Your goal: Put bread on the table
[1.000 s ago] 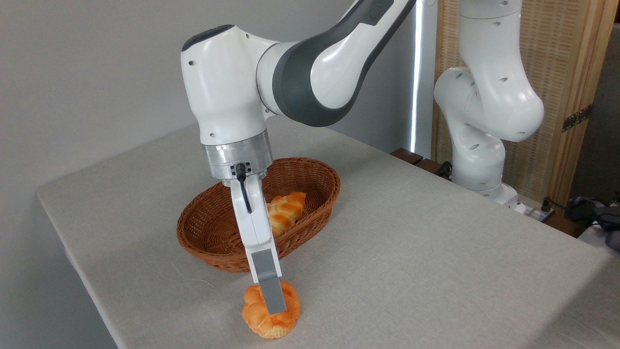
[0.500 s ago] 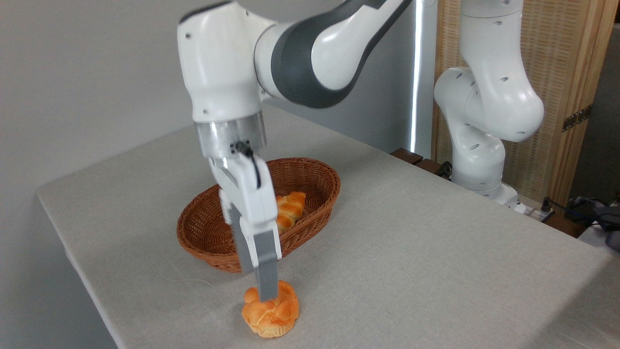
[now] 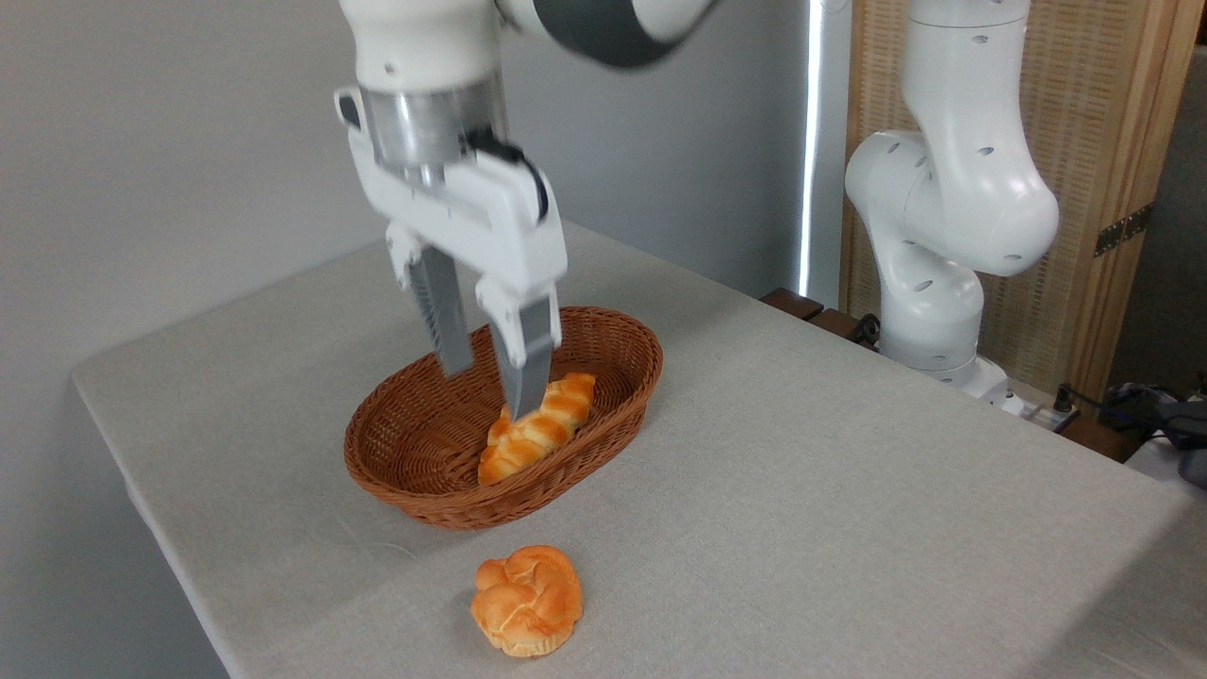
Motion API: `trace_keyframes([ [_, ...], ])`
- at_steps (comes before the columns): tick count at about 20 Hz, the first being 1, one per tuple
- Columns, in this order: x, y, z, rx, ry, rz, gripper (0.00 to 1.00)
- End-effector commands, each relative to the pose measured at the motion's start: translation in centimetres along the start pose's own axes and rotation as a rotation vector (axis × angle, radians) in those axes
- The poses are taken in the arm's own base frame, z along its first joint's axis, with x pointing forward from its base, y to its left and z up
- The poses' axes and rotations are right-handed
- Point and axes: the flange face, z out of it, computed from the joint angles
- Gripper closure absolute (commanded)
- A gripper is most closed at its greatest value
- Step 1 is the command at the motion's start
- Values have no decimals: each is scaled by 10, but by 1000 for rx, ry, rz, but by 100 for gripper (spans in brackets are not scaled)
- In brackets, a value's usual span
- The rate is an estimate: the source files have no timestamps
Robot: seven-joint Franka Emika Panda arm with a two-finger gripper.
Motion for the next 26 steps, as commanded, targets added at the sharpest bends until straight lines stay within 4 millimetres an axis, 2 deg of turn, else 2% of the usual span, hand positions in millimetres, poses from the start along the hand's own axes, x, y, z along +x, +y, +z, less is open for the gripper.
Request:
trace_keyframes([
  [1,7,12,-13,-42,-28,6,0],
  [15,10,10,-21,-13,6,4,0],
  [18,15,17,-21,-8,2,18,0],
  [26,14,16,-21,-5,0,21,0],
])
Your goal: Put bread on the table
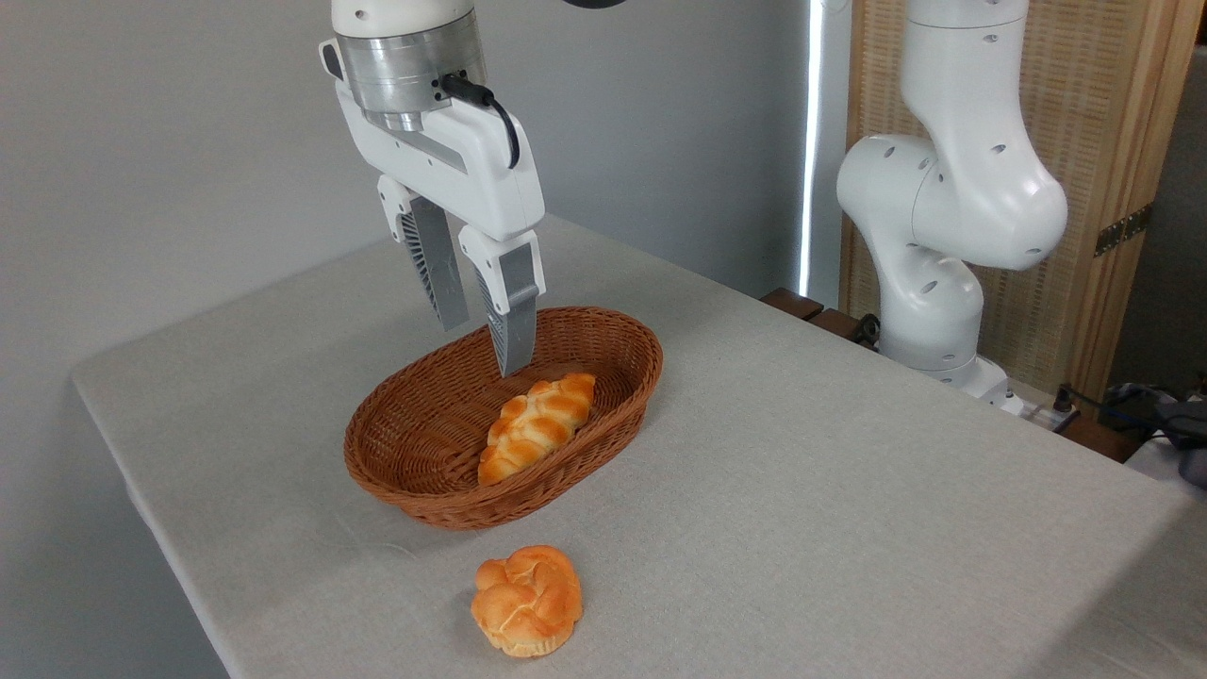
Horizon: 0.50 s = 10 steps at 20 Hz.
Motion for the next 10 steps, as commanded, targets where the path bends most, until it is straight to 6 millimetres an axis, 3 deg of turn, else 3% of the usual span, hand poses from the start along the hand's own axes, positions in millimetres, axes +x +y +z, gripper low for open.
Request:
trace_keyframes([
  [1,1,-2,-4,4,14,-12,0],
  [10,-6,-7,-8,30,4,-18,0],
])
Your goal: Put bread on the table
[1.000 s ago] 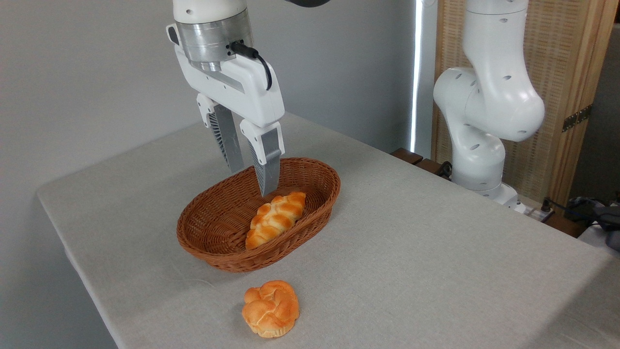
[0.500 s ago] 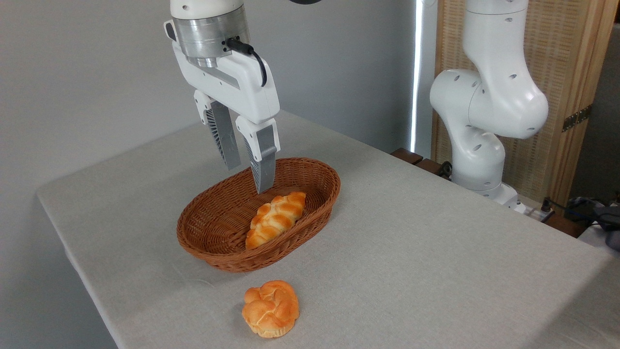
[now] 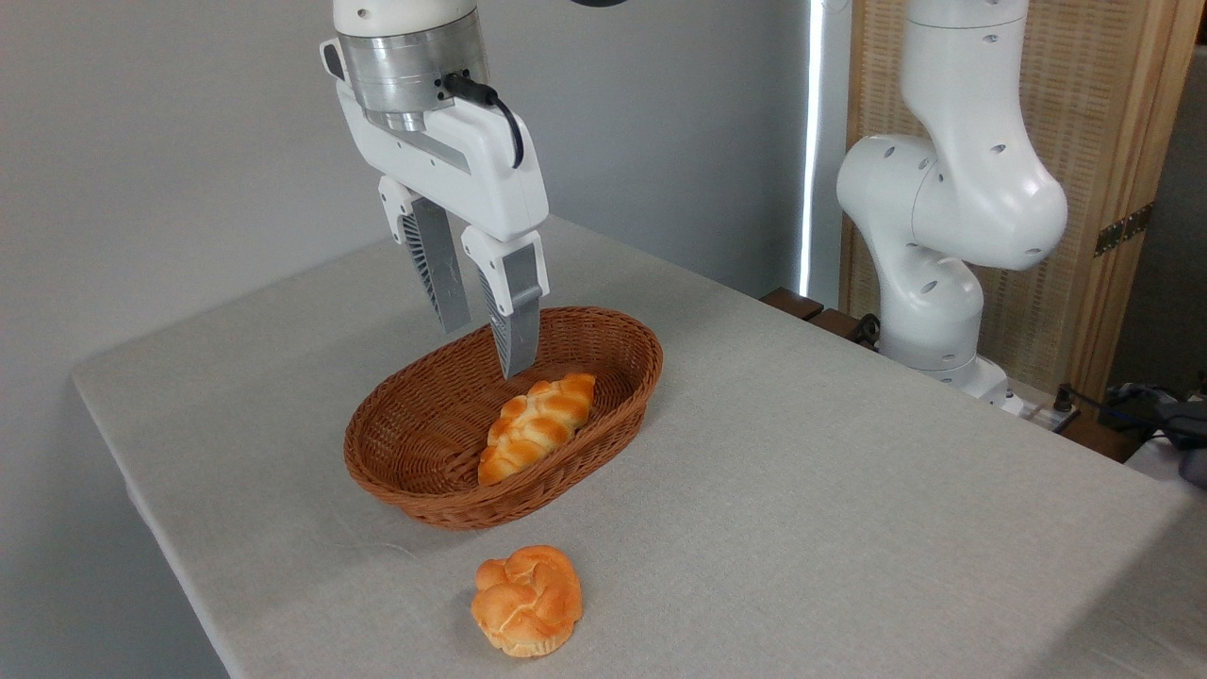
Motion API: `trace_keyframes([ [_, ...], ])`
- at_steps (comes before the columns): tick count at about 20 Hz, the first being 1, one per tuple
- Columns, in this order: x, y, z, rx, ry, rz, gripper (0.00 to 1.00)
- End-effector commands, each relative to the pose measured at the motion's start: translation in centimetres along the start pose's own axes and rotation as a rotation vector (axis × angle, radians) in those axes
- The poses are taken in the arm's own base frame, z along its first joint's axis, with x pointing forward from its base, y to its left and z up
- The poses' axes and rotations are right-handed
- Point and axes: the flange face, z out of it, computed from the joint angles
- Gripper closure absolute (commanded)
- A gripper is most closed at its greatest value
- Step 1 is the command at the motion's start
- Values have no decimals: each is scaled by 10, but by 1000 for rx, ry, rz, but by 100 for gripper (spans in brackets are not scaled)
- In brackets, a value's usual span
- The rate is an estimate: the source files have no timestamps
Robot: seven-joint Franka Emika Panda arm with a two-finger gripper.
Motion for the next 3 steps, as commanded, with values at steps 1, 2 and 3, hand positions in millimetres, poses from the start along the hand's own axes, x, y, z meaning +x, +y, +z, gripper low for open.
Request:
trace_keyframes([
  [1,0,-1,-5,22,4,-6,0],
  [2,0,-1,-5,22,4,-6,0],
  [3,0,-1,-5,22,4,-4,0],
])
